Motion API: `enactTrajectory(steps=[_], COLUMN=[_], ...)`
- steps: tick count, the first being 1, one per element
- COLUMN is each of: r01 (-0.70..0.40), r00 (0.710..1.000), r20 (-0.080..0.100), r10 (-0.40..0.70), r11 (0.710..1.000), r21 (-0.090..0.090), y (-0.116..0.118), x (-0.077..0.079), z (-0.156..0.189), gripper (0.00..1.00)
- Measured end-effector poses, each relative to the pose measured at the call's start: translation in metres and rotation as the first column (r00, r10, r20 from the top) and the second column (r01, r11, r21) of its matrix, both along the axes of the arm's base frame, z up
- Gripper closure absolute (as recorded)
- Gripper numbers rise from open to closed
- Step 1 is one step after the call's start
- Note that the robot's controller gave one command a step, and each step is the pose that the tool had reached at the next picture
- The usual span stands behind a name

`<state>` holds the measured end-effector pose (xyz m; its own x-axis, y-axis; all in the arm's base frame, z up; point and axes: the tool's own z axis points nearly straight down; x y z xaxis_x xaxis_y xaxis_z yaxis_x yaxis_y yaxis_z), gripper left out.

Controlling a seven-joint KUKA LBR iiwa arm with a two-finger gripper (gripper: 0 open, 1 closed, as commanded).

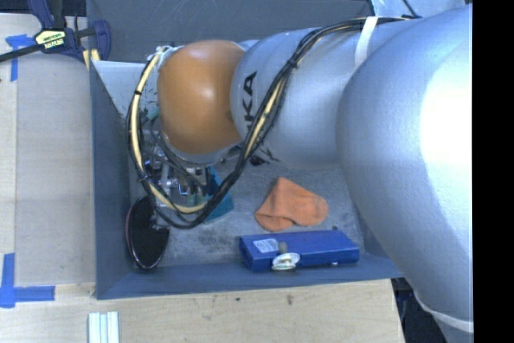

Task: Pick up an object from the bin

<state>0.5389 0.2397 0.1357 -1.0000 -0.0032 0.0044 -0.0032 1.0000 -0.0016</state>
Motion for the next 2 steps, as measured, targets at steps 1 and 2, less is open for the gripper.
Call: enactTrajectory(steps=[1,2], r01=[0.003,-0.352], r00=[1.000,0.936], r20=[0.007,0.029], r10=[-0.004,0.352], r11=[1.000,0.936], r21=[0.003,0.003], y=[-0.001,0.006], x=[0.002,-0.001], z=[0.005,-0.033], gripper=[0.00,0.00])
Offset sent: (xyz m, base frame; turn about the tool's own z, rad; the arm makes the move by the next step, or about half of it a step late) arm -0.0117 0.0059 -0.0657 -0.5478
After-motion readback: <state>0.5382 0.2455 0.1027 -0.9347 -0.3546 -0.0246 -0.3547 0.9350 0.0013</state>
